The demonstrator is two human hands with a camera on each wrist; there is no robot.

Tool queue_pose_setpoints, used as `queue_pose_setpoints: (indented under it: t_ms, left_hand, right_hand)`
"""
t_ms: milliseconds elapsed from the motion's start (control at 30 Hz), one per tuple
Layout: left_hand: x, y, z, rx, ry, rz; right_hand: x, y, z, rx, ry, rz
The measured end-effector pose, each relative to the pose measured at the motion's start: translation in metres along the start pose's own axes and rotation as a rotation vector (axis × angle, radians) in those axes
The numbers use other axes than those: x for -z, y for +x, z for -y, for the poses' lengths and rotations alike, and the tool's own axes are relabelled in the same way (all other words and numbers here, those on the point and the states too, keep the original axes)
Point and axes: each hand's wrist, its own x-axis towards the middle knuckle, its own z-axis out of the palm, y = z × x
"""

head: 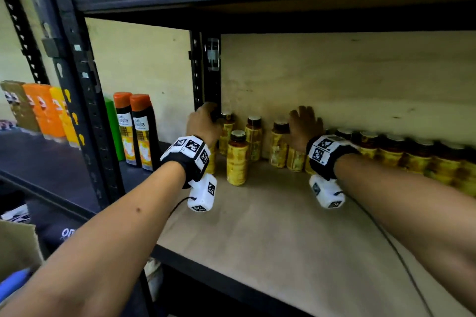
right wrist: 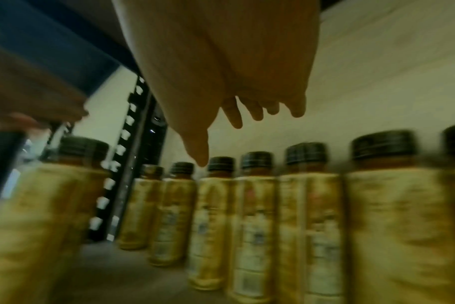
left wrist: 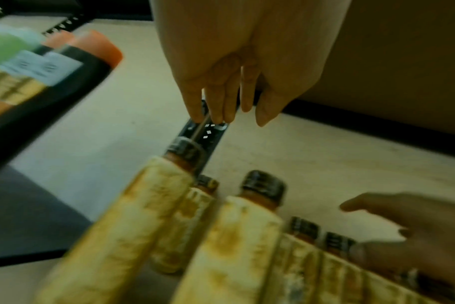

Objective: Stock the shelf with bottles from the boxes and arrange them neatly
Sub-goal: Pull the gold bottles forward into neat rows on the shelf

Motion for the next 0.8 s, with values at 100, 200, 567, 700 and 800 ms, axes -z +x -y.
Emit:
queue_pose_setpoints:
  t_ms: [100, 200, 567, 700, 800]
  left_hand:
    - [-0.016, 0.000, -0.037, -0.089, -0.123, 0.054]
    - [-0.049, -0.001, -0.063, -0.104, -0.197, 0.192]
    - [-0.163, 0.013, -0.081, 0.268, -0.355, 0.307]
    - [-0.172, 0.018, -0.082, 0.234, -0.307, 0.327]
    - [-0.166, 0.010, -0.088, 0.169, -0.230, 0.348]
  right_hand:
    - [-0.003, 0.003, -0.035, -0.035, -0.203, 0.182]
    - [-0.012, -0.007, -0.041, 0.065, -0.270, 0.173]
    - [-0.041, -0.044, -0.040, 0.300, -0.027, -0.074]
    - [-0.045, -0.055, -0.059, 0.264, 0.158, -0.024]
    - [-0.035, -0.068, -0.074, 0.180, 0.436, 0.028]
